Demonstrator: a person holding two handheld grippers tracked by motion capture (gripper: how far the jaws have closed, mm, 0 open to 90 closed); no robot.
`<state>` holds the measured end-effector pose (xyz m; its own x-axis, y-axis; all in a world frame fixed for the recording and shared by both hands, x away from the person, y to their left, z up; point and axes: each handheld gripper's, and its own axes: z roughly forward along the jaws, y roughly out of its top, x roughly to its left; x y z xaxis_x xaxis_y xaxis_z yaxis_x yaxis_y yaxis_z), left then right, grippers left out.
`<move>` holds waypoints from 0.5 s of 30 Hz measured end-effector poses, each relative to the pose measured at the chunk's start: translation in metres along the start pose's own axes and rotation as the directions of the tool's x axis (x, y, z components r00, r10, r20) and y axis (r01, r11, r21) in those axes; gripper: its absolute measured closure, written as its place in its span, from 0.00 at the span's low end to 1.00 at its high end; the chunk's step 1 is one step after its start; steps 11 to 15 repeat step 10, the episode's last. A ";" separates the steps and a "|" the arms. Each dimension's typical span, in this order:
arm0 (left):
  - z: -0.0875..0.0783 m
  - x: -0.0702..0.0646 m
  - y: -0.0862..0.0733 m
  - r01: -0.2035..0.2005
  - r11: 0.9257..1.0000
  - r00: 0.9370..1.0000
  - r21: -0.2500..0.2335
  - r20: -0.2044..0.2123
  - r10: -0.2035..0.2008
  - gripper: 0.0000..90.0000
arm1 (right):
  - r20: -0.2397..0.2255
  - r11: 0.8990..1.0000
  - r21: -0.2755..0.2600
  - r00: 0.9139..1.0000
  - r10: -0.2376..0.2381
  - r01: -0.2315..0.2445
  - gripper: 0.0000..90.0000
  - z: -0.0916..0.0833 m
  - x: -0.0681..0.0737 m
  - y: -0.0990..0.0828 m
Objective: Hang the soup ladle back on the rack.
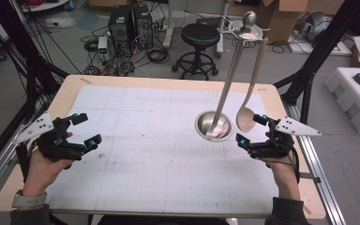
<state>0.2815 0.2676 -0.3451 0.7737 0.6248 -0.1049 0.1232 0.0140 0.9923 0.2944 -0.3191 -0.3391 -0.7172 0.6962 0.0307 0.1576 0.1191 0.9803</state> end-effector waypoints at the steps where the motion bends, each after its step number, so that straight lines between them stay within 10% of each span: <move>1: 0.001 0.000 0.000 -0.003 1.000 1.000 0.002 0.000 0.003 0.02 | -0.007 1.000 -0.014 1.000 0.006 -0.006 0.00 -0.001 0.000 0.000; 15: 0.005 -0.003 0.000 -0.007 1.000 1.000 0.012 0.008 0.007 0.02 | -0.039 1.000 -0.024 0.999 -0.003 0.002 0.00 -0.002 0.003 0.001</move>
